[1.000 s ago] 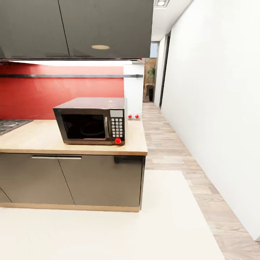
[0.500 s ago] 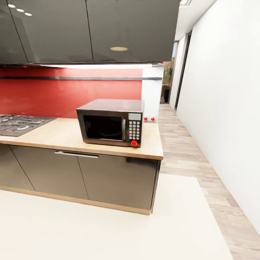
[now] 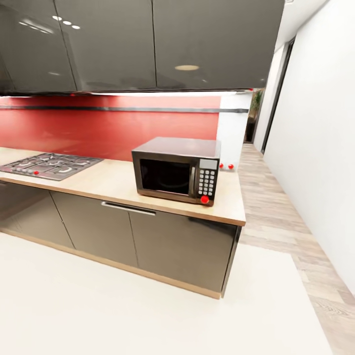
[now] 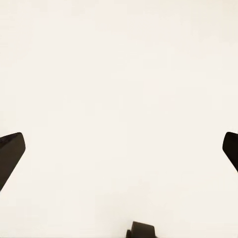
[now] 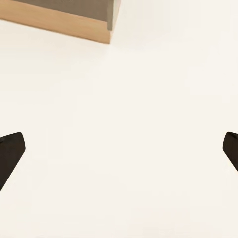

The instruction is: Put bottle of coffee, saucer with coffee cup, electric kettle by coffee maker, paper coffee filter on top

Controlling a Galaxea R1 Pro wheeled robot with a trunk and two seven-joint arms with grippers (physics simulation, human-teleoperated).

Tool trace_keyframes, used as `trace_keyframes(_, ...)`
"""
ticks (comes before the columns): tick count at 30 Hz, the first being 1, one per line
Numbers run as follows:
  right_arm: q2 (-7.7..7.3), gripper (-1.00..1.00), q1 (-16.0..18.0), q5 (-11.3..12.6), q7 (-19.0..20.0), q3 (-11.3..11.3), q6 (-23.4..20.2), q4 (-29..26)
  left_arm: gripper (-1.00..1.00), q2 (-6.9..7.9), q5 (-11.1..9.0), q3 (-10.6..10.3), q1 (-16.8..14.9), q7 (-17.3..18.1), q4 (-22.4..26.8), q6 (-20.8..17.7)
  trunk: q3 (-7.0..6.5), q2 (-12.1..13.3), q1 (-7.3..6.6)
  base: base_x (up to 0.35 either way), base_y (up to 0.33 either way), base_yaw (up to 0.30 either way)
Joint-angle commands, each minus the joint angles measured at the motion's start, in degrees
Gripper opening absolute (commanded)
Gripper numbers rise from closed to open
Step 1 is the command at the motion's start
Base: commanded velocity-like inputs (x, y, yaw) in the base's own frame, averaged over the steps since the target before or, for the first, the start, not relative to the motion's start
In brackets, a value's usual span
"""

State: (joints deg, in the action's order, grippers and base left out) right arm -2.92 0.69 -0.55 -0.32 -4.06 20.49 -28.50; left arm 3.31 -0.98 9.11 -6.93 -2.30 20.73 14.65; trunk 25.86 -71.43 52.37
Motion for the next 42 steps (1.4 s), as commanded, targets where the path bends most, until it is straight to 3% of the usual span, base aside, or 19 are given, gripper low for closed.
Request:
trace_keyframes(1,0.02,1.00,0.02,-0.05,-0.03,-0.07,0.17,0.02,1.00,-0.02,-0.09,-0.03,-0.07,-0.07,-0.07,0.20,-0.09,0.39,-0.23,0.000,0.000,0.273)
trace_keyframes(42,-0.06,1.00,0.02,0.01,-0.03,-0.27,0.24,-0.07,1.00,-0.38,0.30,-0.58,-0.03,-0.07,-0.07,0.20,-5.63,16.83,-9.23,0.000,0.000,0.269)
